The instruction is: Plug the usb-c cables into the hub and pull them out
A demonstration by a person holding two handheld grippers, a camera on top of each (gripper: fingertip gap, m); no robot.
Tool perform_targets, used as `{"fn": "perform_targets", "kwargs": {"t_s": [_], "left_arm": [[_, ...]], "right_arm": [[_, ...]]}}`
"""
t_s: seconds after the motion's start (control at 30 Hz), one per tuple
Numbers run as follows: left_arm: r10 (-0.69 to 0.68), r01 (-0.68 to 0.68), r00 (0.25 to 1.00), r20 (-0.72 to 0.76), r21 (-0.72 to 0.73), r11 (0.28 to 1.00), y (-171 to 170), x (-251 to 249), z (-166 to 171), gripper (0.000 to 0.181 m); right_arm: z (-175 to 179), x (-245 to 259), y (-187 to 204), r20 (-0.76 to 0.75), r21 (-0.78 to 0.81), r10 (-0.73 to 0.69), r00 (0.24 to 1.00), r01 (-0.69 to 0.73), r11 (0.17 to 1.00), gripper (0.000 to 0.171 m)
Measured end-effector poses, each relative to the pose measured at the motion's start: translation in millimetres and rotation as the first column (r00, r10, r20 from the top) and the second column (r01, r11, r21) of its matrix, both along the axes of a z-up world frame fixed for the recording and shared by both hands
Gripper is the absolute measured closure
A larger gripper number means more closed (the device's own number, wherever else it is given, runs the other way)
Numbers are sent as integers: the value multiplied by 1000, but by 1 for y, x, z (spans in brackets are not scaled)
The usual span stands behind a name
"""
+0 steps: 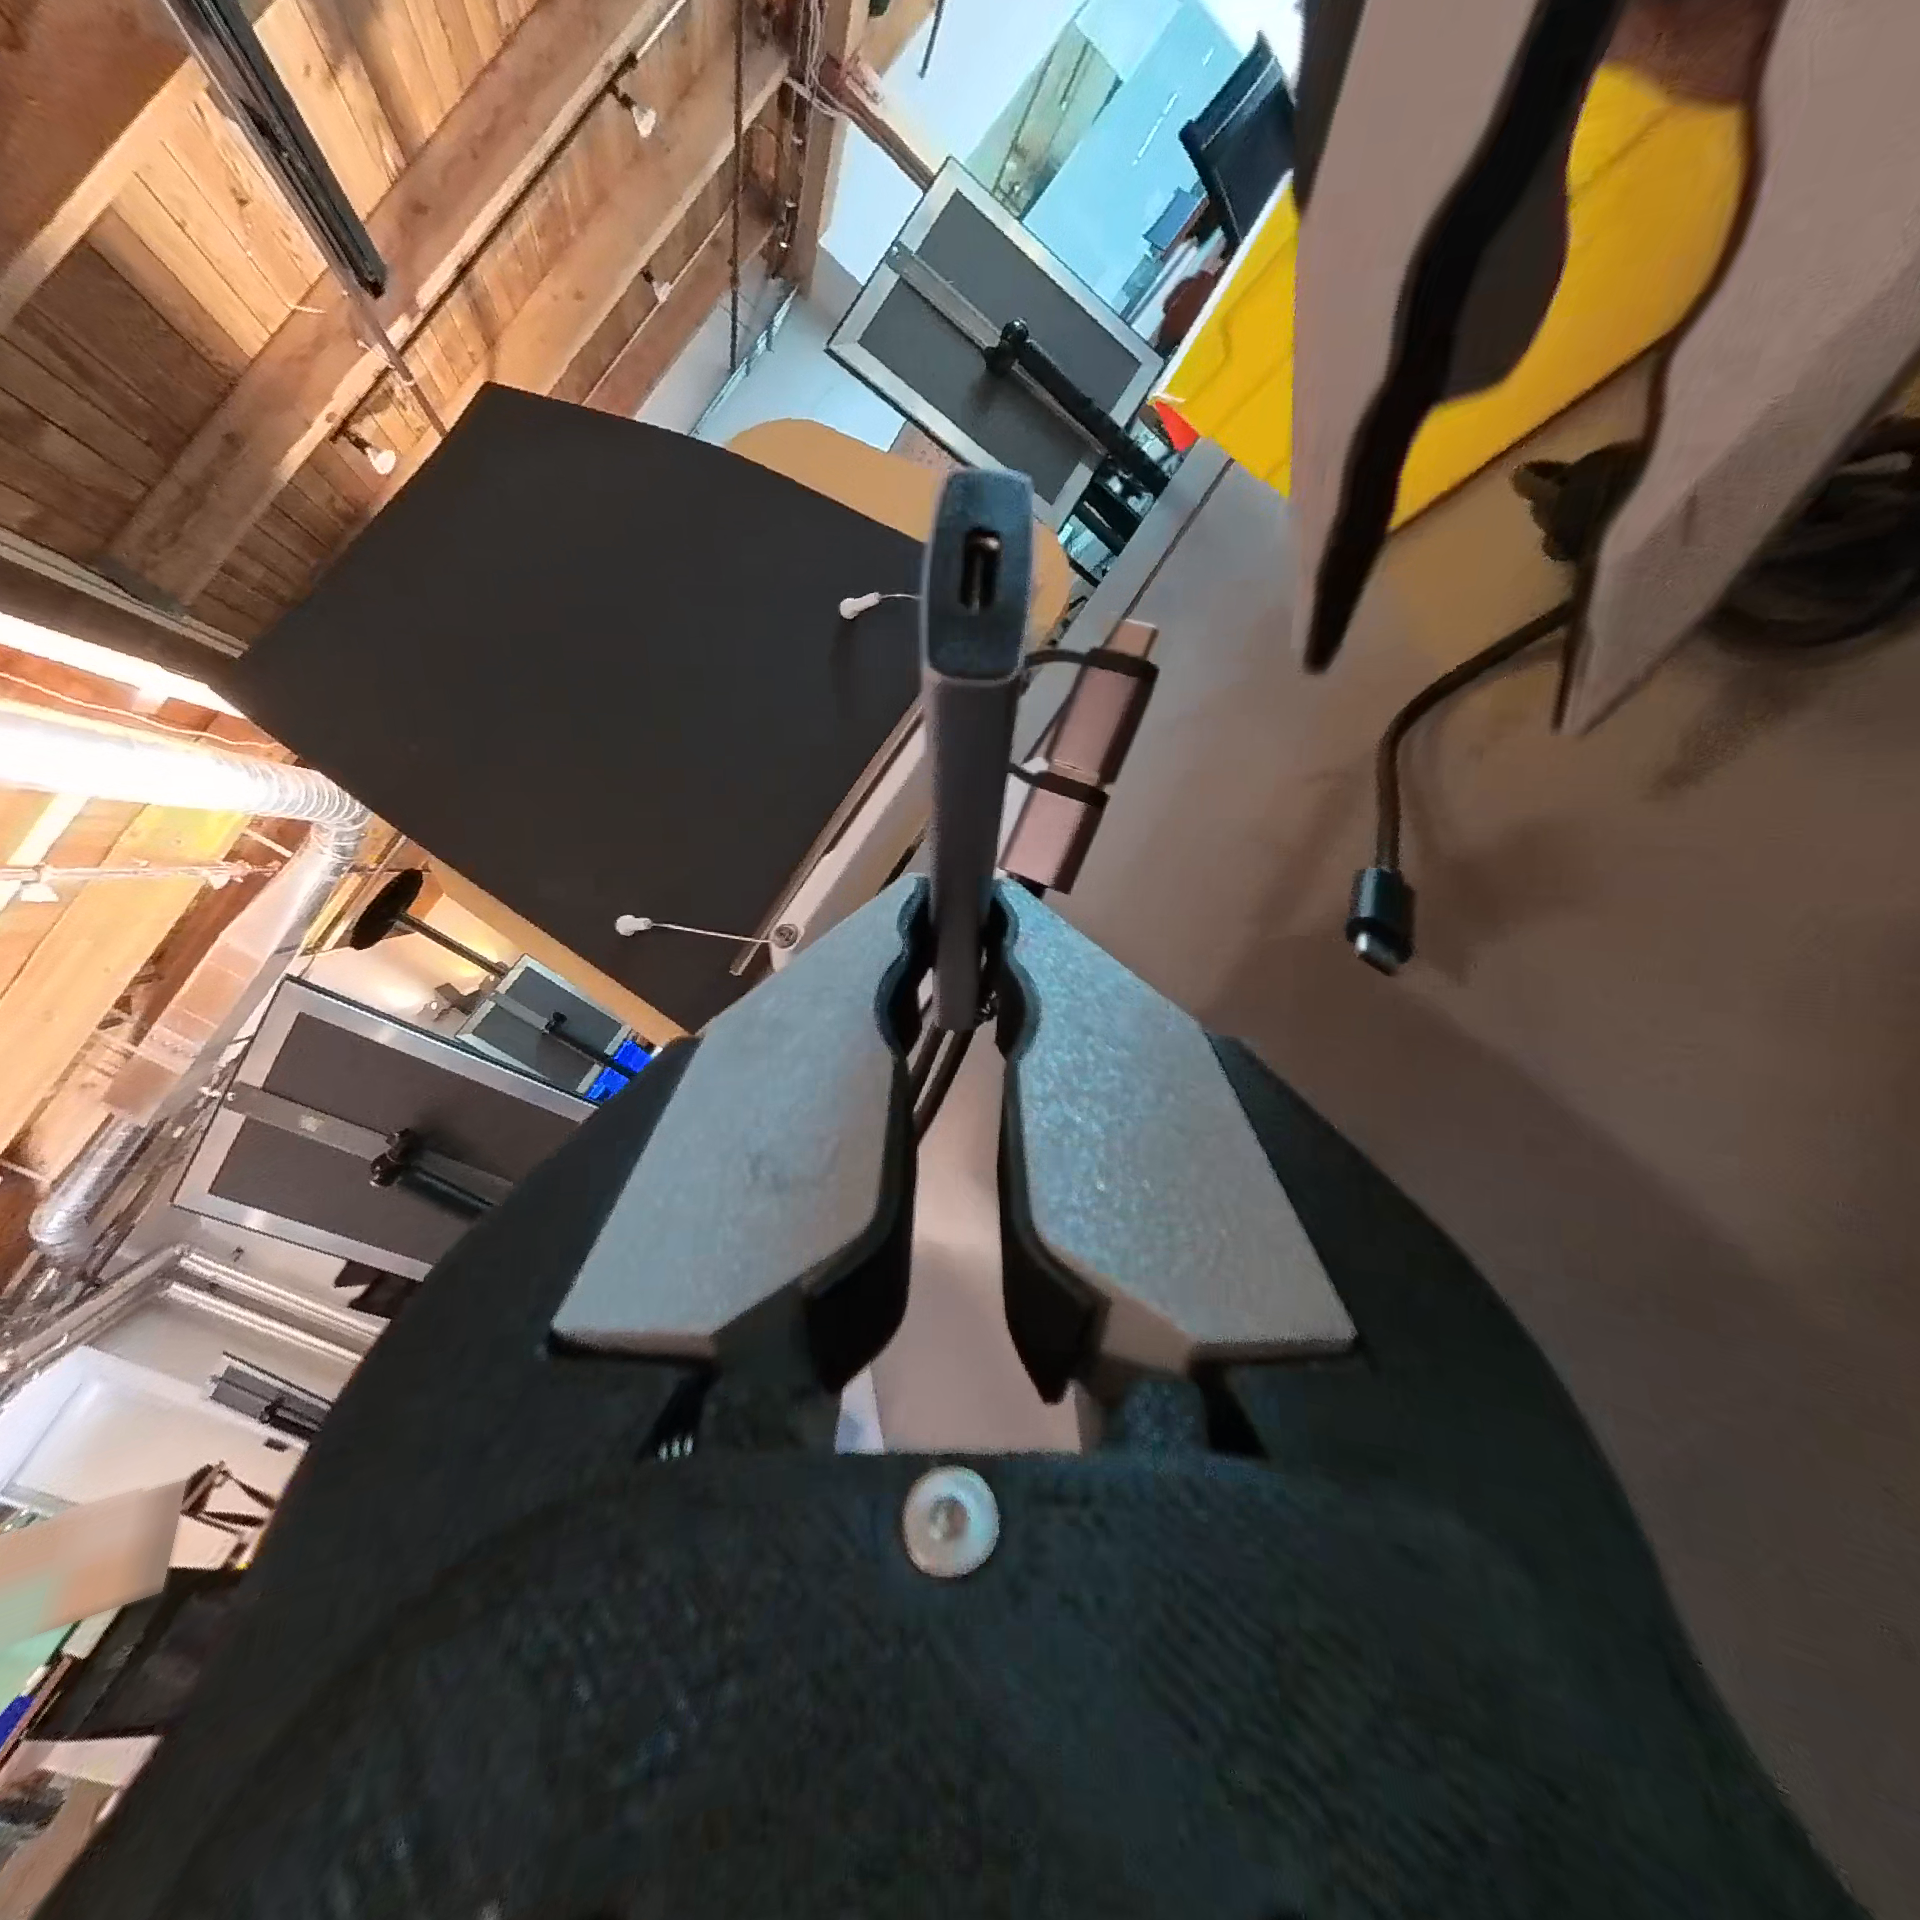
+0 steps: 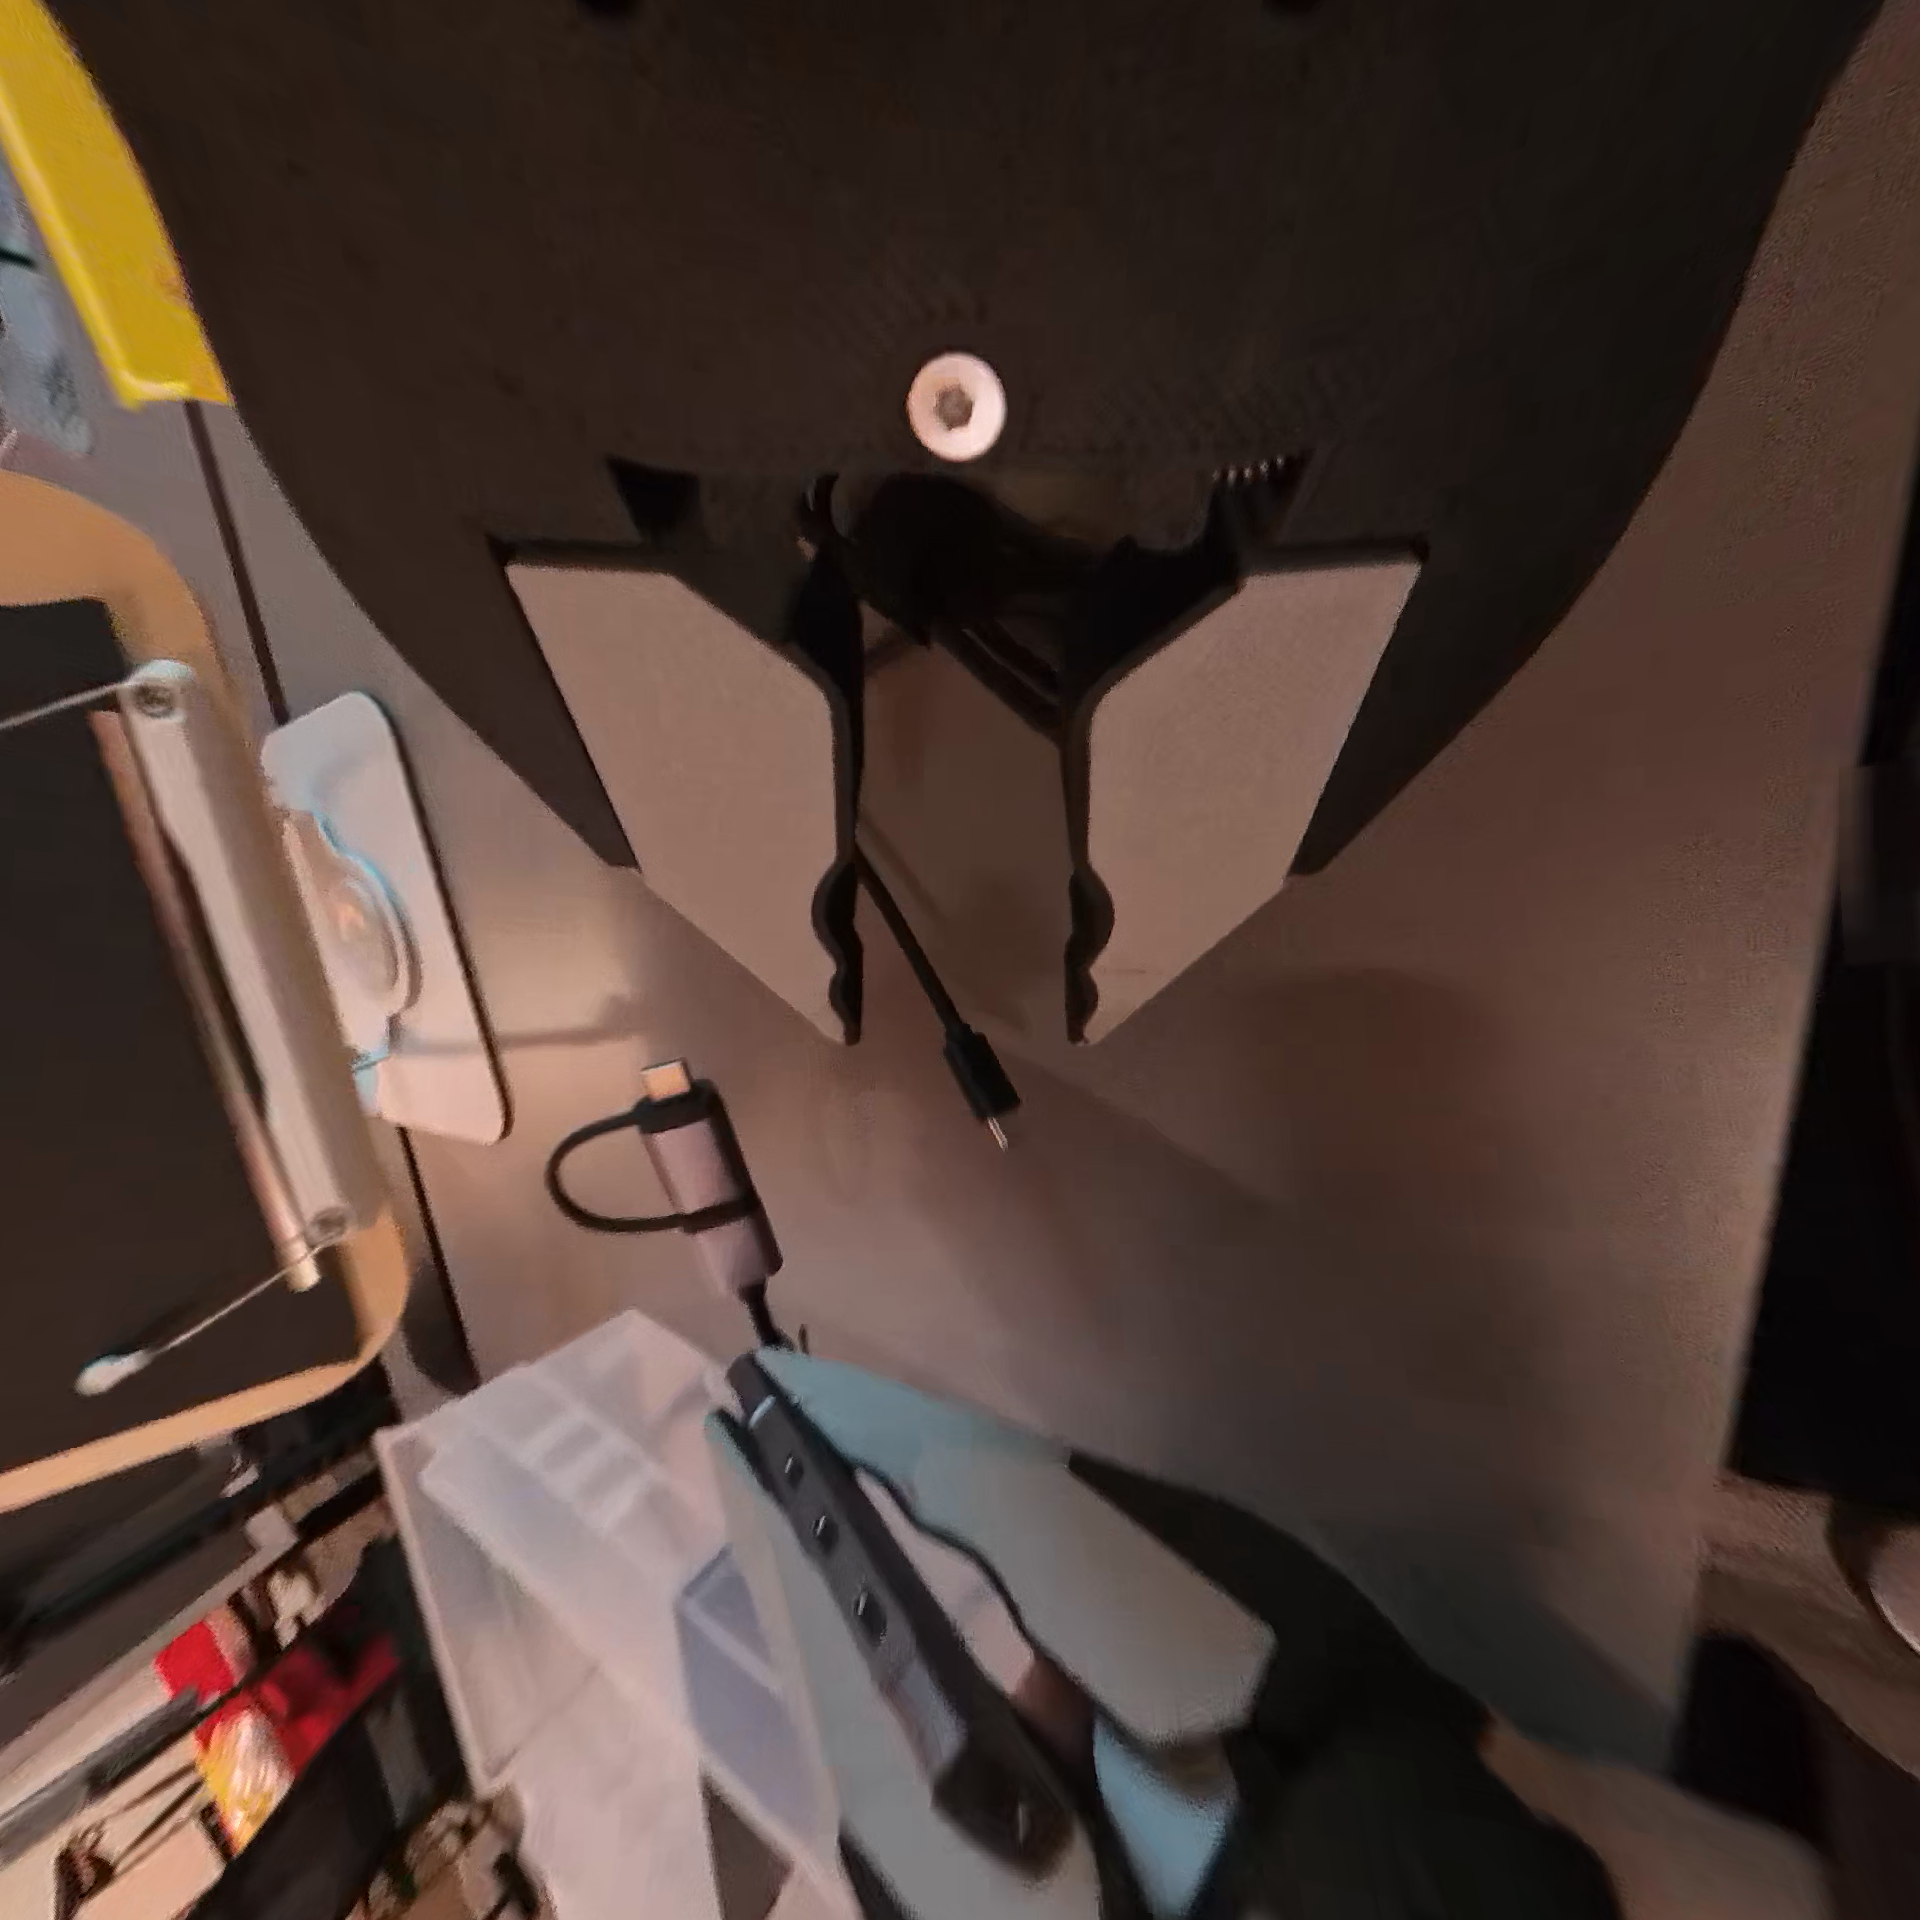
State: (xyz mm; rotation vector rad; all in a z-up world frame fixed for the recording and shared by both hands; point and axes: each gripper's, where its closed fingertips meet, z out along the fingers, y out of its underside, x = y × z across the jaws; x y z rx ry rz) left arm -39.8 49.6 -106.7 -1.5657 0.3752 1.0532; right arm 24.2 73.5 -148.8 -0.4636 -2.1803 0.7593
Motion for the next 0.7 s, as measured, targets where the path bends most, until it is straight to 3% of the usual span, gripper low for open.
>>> {"fn": "perform_targets", "kwargs": {"t_s": [0.13, 0.33, 0.43, 0.57, 0.67, 0.7], "left_arm": [[-5, 5, 1000, 8, -9, 1000, 1, 1, -2, 174], [25, -25, 1000, 3, -38, 999, 2, -4, -8, 174], [39, -39, 999, 4, -35, 999, 0, -6, -8, 175], [72, -72, 997, 15, -33, 997, -2, -13, -8, 175], [92, -91, 996, 16, -41, 995, -2, -16, -9, 175], [101, -100, 995, 18, -44, 994, -3, -18, -10, 175]], "right_arm": [[-24, -16, 1, 66, -37, -52, 996, 54, 998, 133], [-27, -27, 5, 106, -100, -110, 988, 121, 988, 130], [-23, -25, 6, 80, -64, -106, 991, 111, 992, 128], [0, -19, 7, 84, -168, -96, 992, 109, 980, 134], [12, -29, 36, 97, -199, -274, 957, 288, 937, 158], [11, -32, 44, 122, -203, -323, 939, 342, 918, 156]]}}
